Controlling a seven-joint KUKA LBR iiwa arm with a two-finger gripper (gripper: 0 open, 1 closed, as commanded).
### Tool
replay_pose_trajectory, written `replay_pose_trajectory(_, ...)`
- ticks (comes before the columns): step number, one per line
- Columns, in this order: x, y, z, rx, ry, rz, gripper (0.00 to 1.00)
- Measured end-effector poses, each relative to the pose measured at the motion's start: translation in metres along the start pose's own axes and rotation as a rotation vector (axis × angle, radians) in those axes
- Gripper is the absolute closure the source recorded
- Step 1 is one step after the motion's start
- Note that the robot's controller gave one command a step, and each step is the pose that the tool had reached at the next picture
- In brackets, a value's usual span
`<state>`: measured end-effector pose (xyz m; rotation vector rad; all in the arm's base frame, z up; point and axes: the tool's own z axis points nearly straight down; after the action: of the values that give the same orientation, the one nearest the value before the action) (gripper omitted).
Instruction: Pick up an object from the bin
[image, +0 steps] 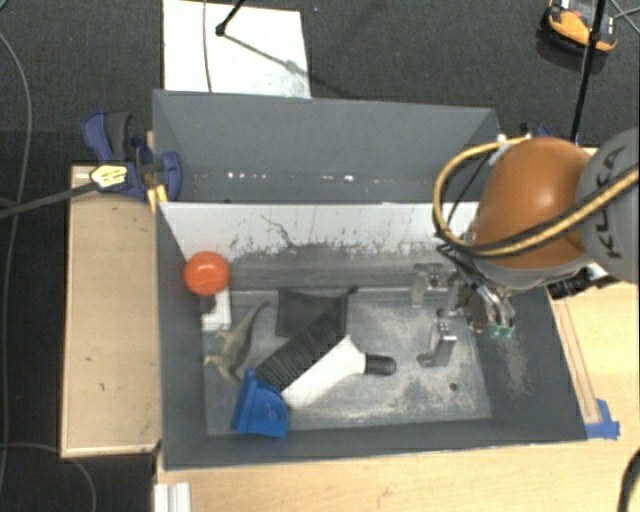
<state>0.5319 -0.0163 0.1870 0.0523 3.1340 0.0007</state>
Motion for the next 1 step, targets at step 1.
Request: replay_pose_trajectory(1, 0.0491, 0.0450, 0.0258, 0.000, 0.004, -0.024, 0.00)
